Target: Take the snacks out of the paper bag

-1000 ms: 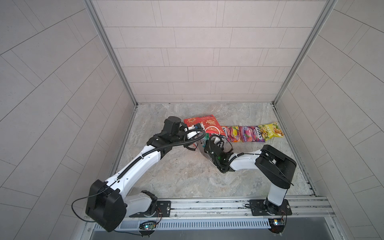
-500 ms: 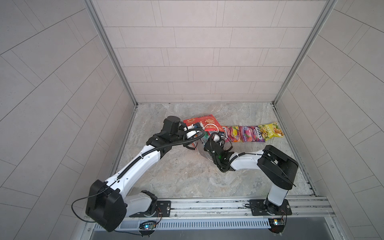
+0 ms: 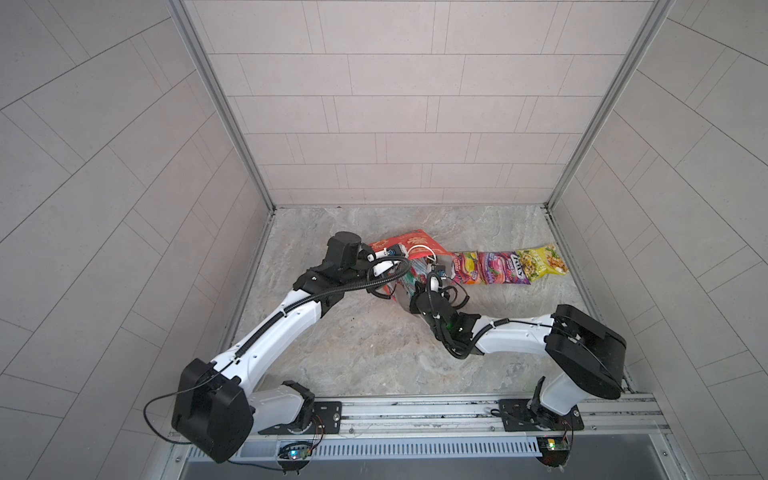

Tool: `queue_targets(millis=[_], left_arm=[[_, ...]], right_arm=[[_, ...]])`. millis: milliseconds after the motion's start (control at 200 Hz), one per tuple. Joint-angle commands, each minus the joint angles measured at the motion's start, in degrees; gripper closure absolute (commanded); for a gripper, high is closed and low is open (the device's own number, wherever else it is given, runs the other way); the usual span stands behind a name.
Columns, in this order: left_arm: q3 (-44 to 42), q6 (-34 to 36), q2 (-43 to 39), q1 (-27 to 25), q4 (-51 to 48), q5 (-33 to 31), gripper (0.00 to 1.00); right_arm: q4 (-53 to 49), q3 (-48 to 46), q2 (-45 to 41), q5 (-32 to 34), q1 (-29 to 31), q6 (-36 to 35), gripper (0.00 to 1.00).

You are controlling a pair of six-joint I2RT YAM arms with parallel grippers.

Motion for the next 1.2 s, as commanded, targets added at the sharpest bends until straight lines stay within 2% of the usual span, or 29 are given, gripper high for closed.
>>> queue_targets(millis=[0,540,936,1196], left_arm=[[1.7,-0.4,0.4,-0.1,1.6,-0.2,1.0],[2.3,-1.5,0.9,-0.1,1.6,-2.3,1.0],[1.2,-1.0,0.0,-0.1,2.6,-2.5,1.0],[1.5,-2.1,-0.5,-0.1,2.8,-4.7,1.0]], right_arm=[[-0.7,-1.3,-3.7,0.2,0.4,-2.1,0.98],[-4.6,-8.9,-18.0,-7.0,0.6,-7.3,1.0],[-6.3,-8.7,-28.2,-13.1,0.6,-21.9,1.0],[-5.2,-10.0,-32.3,-18.1,0.6,-26.2,1.0]])
